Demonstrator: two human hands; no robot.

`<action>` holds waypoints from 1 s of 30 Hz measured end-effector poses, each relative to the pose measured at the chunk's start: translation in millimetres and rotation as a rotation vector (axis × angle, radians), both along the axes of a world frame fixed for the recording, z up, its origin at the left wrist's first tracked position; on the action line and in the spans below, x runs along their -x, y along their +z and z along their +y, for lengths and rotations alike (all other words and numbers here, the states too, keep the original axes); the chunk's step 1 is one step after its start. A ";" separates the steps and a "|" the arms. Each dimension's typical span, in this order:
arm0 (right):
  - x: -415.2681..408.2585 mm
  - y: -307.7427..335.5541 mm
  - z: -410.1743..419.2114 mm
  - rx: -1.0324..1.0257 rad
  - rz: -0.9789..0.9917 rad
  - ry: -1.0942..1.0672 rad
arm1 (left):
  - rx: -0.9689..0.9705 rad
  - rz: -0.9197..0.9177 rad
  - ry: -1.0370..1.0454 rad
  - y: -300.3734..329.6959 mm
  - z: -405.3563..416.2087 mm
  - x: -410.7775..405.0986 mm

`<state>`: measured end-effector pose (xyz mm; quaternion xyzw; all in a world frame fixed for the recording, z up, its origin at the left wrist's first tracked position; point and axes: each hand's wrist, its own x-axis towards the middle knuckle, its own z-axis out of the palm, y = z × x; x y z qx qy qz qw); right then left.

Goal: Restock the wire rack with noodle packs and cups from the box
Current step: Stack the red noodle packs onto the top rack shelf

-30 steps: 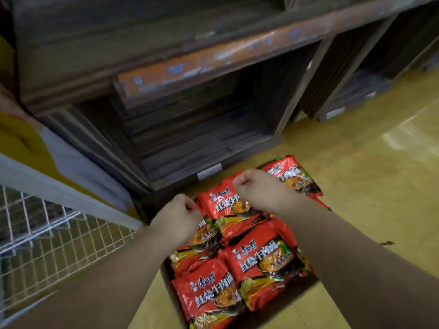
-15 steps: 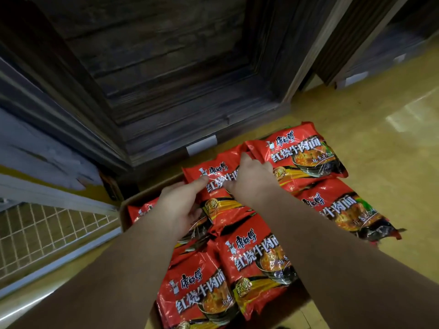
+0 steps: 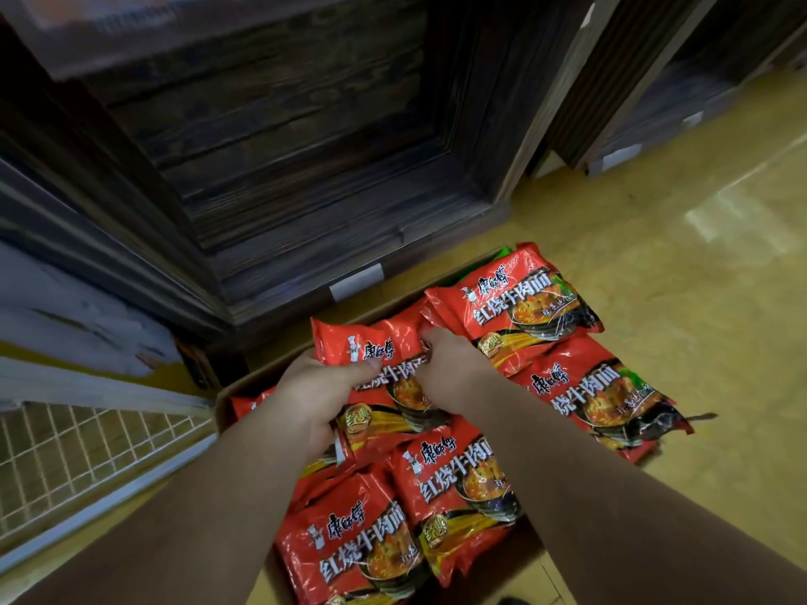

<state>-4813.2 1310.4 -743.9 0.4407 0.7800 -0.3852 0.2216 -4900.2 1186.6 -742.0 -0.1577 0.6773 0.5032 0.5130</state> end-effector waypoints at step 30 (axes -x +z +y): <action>15.8 -48.2 -99.2 0.113 -0.106 -0.095 | -0.013 0.178 0.009 7.8 -110.9 68.8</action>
